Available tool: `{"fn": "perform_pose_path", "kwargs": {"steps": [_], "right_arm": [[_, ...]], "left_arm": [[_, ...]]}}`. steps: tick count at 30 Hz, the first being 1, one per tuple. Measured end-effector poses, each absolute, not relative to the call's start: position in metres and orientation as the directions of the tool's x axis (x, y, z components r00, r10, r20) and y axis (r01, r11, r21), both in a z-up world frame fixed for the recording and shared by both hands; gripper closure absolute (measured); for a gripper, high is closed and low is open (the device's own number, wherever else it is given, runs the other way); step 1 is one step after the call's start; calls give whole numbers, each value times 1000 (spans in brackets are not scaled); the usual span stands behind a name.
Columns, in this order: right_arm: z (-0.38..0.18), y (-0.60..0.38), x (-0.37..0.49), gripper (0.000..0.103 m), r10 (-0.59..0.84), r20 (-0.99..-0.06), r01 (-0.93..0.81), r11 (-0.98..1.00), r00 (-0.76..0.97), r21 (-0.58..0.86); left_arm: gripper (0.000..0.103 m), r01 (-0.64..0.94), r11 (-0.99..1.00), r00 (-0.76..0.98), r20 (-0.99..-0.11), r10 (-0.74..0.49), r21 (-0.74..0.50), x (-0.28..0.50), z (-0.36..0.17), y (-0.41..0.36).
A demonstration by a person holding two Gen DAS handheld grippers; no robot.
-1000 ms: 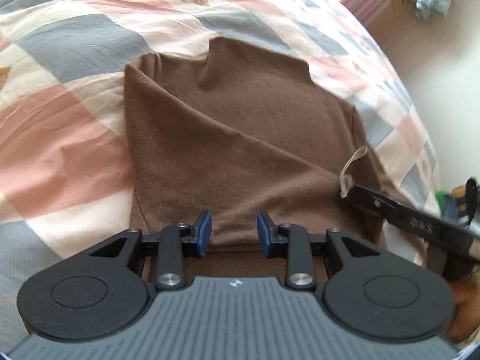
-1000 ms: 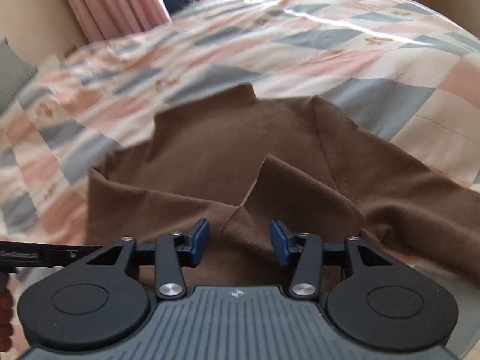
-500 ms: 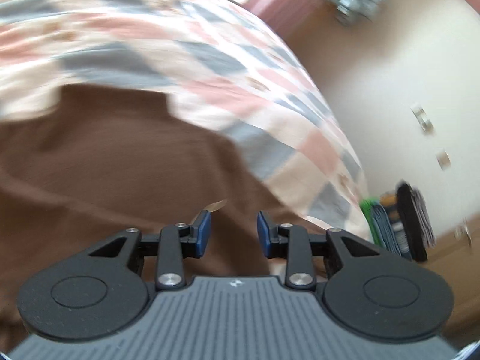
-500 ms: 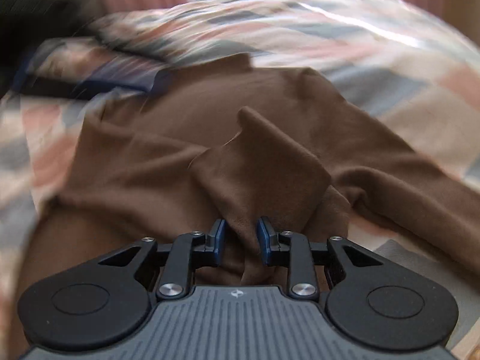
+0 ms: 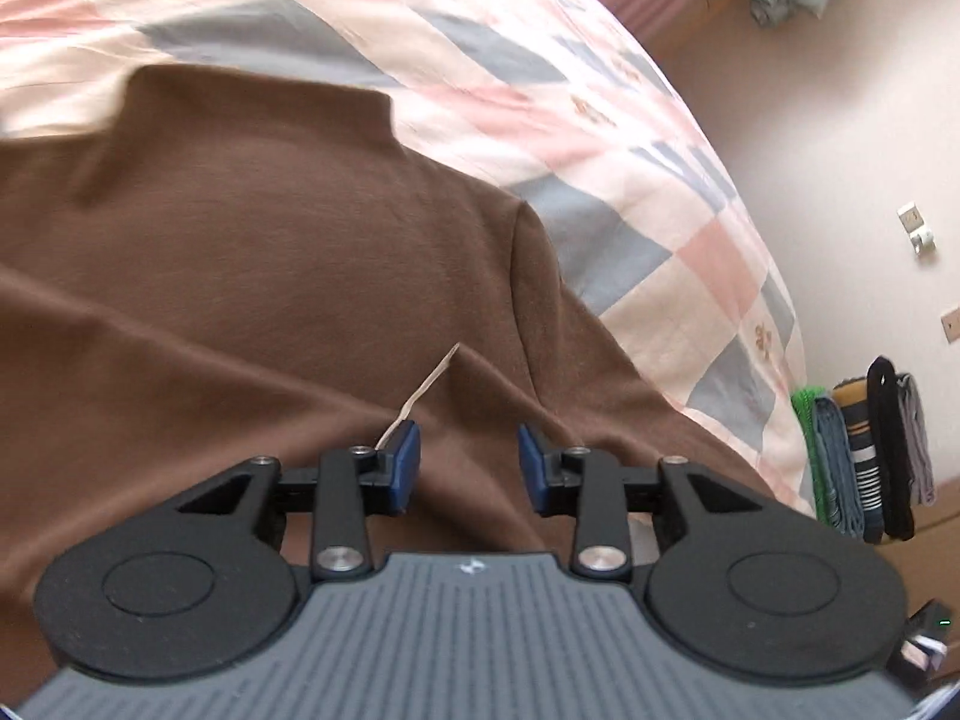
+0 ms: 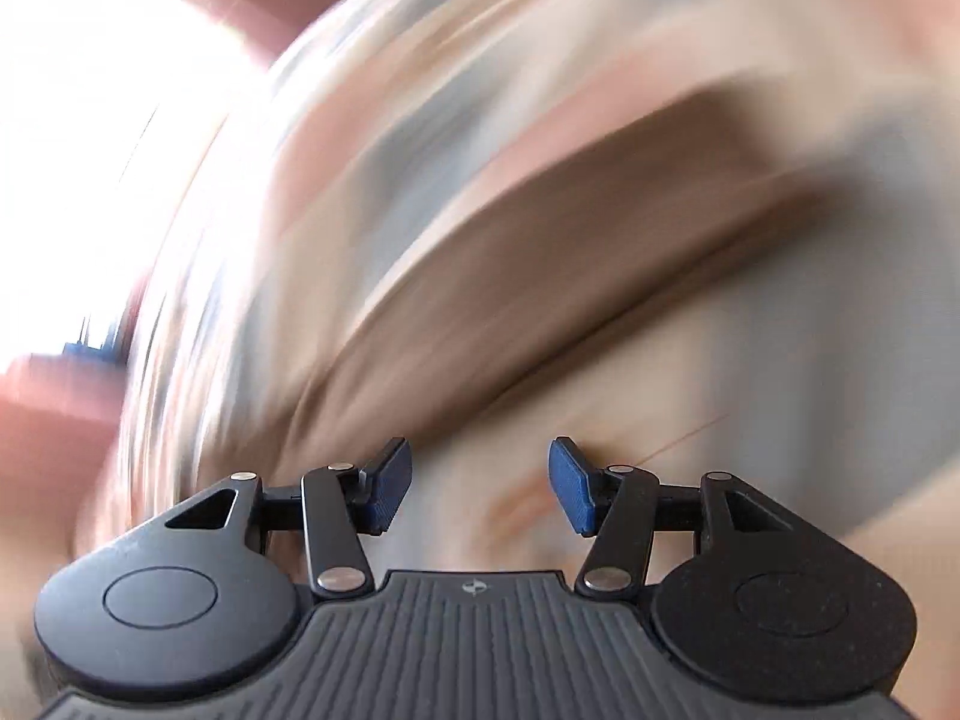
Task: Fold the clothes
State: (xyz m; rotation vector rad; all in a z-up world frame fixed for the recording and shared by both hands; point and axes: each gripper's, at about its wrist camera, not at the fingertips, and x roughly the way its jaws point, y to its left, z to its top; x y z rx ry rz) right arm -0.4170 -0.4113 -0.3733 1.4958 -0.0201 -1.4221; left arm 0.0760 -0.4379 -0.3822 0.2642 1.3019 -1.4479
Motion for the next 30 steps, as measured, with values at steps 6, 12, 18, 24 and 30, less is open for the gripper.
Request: {"fn": "perform_pose_path", "kwargs": {"steps": [6, 12, 18, 24, 30], "right_arm": [[-406, -412, -491, 52, -673, -714, 330, -641, 191, 693], [-327, -468, -418, 92, -719, -679, 673, -430, 148, 602], [-213, -481, -192, 93, -693, -463, 822, 359, 552, 443], [-239, -405, 13, 87, -429, -459, 605, 708, 778, 365], [-306, -352, 67, 59, -207, -666, 571, 722, 717, 390]], "left_arm": [[72, 775, 314, -317, -767, -558, -548, 90, -364, -394], [72, 745, 395, -267, -782, -563, -538, 122, -357, -357], [71, 680, 498, -169, -776, -607, -538, 184, -345, -299], [69, 555, 618, -72, -772, -631, -557, 256, -349, -228], [65, 420, 703, -65, -791, -608, -575, 303, -383, -187]]}}
